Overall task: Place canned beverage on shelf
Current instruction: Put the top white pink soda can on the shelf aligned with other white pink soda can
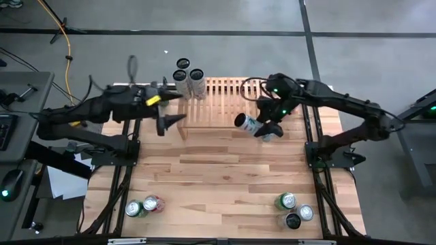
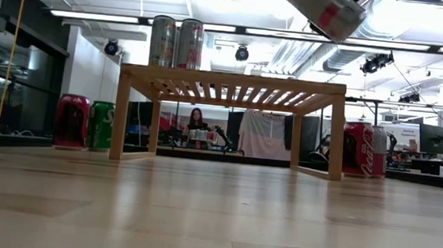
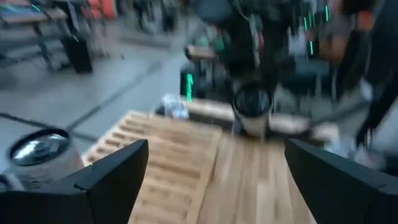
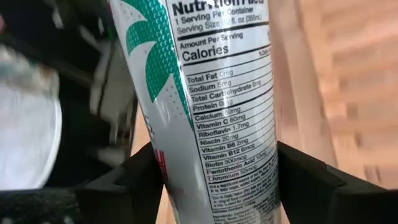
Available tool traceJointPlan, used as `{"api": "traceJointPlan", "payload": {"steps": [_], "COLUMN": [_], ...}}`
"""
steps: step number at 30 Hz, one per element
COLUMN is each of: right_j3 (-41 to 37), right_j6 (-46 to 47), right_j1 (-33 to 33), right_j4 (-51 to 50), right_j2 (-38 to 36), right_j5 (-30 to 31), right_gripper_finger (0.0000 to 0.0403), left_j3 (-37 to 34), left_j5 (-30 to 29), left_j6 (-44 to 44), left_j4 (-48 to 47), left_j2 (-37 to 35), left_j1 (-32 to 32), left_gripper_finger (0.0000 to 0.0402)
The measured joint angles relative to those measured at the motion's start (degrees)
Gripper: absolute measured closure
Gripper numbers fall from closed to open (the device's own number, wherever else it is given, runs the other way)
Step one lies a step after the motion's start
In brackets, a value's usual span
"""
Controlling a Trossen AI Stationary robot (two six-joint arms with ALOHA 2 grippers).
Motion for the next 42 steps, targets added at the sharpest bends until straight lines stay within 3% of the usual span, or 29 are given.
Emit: {"api": "traceJointPlan", "payload": {"steps": [3,7,11,15,24,31,42], "right_j3": [-6.2,-12.5,-15.6,-15.3,-10.4,-4.6,2.3], "right_j6": [5.2,9.8,10.0,10.0,11.6,11.6,10.7], "right_j1": [-0.2,-0.2,-1.0,-4.0,-12.0,-13.8,-13.8], "right_j4": [16.2,40.1,61.2,73.9,81.5,83.0,83.1], "right_j2": [-3.4,-3.7,-0.1,6.3,21.0,30.7,37.8], "right_j5": [1.7,8.7,16.9,20.3,20.3,19.5,17.2], "right_gripper_finger": [0.0163,0.0163,0.0164,0.0164,0.0164,0.0164,0.0164], "left_j3": [-4.4,-7.1,-7.4,-7.4,-7.4,-7.4,-7.4], "left_j5": [-2.4,-5.2,-5.8,-5.8,-5.8,-5.8,-5.7], "left_j6": [-1.8,-1.8,-1.8,-2.8,-4.9,-4.8,-4.8], "left_j4": [8.6,15.4,18.9,20.0,26.6,31.5,32.1], "left_j2": [-3.5,-4.9,-4.7,-3.8,-3.7,-3.7,-3.7], "left_j1": [0.0,0.0,0.0,0.0,0.0,-0.1,-0.1], "left_gripper_finger": [0.0035,0.0035,0.0035,0.0035,0.0035,0.0035,0.0035]}}
